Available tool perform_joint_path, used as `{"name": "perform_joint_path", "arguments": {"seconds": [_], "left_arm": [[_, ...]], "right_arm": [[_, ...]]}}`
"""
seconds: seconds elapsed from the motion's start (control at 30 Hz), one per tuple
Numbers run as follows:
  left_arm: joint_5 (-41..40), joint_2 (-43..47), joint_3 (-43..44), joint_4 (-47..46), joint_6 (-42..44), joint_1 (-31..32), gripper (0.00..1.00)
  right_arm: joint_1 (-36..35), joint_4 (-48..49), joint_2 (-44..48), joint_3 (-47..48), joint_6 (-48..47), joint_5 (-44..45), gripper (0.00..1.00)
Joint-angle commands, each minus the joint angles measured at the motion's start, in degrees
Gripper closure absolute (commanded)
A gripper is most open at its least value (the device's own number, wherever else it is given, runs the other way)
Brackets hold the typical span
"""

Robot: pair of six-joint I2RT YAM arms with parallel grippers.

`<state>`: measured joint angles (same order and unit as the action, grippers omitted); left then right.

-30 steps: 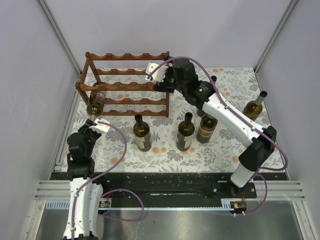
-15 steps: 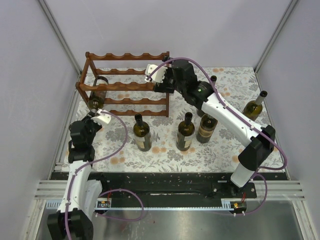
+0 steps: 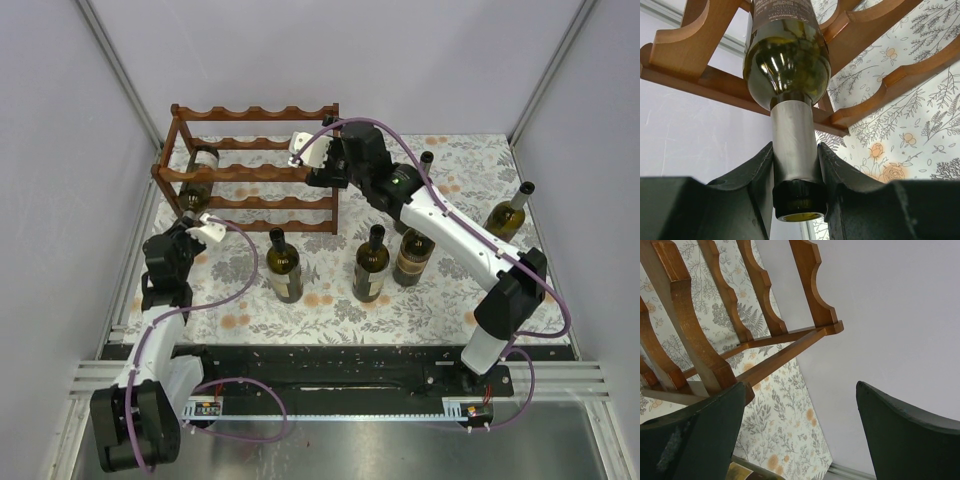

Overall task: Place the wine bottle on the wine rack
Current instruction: Place the wine bottle in the wine rack.

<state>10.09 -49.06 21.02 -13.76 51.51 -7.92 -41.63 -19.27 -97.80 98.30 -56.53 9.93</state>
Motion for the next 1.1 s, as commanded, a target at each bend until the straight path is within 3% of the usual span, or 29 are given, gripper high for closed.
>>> {"name": "perform_joint_path", "arguments": {"seconds": [0.0,0.73,1.07], "left_arm": [[11.53,-6.66,-1.59,11.39,-0.09,1.86,1.00],[13.99,-16.07,-2.73,6.64,5.09,3.26,1.00],[8.20,-18.35,-6.24,-4.60,7.91,3.97,1.00]], "right_arm": [[0.23,2.66,-0.37,0.66,-0.68,1.14,0.01],[0.32,3.97,0.59,-1.53,-1.30,1.75,0.01],[0.32,3.97,0.15,-1.71,-1.30,1.84,0.01]]}}
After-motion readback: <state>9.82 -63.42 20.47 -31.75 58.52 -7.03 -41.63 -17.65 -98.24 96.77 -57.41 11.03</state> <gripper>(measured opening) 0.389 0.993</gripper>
